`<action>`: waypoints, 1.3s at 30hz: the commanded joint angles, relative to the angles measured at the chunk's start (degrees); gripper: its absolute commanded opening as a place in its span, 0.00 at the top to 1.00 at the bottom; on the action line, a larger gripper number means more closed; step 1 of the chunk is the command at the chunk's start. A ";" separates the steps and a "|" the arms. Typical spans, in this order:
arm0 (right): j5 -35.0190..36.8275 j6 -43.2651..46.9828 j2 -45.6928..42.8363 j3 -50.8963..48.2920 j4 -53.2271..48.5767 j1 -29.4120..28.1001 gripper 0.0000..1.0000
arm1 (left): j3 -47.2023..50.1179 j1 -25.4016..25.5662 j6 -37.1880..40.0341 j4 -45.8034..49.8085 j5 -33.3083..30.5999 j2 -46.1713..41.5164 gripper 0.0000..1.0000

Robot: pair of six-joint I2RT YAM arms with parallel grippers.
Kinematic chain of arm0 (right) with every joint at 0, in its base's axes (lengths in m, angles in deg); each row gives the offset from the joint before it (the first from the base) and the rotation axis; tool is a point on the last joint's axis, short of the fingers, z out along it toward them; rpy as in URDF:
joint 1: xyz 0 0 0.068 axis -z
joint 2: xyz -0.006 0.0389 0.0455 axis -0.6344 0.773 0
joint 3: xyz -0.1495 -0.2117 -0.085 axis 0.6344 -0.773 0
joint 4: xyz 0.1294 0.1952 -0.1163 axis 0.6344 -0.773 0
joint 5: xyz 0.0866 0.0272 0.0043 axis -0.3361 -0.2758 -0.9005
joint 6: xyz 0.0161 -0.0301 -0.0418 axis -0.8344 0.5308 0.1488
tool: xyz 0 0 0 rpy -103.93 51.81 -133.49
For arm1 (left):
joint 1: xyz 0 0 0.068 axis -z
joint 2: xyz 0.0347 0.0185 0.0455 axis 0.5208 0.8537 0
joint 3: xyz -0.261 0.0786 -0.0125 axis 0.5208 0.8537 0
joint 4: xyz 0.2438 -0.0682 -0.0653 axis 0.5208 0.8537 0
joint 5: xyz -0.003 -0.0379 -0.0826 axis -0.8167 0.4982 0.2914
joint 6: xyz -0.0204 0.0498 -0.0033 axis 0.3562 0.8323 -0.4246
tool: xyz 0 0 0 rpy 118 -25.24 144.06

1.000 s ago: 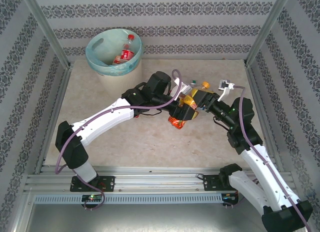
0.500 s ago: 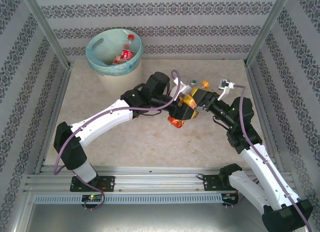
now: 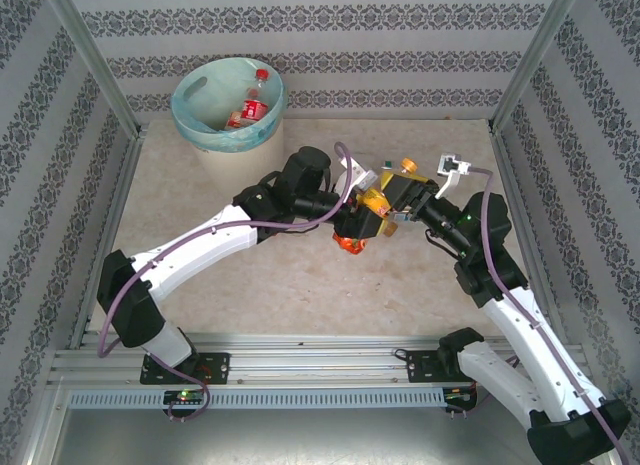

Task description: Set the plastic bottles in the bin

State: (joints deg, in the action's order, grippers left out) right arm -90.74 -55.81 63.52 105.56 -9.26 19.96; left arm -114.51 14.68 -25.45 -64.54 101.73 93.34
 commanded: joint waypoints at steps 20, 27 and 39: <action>30.02 5.79 -10.37 1.22 -2.68 -1.24 0.18 | -13.14 -22.45 20.34 -1.83 -36.46 -8.96 0.49; 28.32 3.91 -10.63 1.27 -2.98 -1.37 0.21 | -20.47 -37.78 16.45 -6.78 -33.01 1.73 0.51; 28.99 3.52 -15.01 1.04 -7.19 -1.33 0.22 | -24.62 -44.26 13.65 -9.44 -29.13 14.03 0.36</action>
State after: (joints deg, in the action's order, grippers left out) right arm -62.28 -52.01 49.56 106.56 -15.11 19.24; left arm -137.11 -29.62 -10.89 -69.70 71.18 108.99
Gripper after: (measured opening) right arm 0.776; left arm 0.620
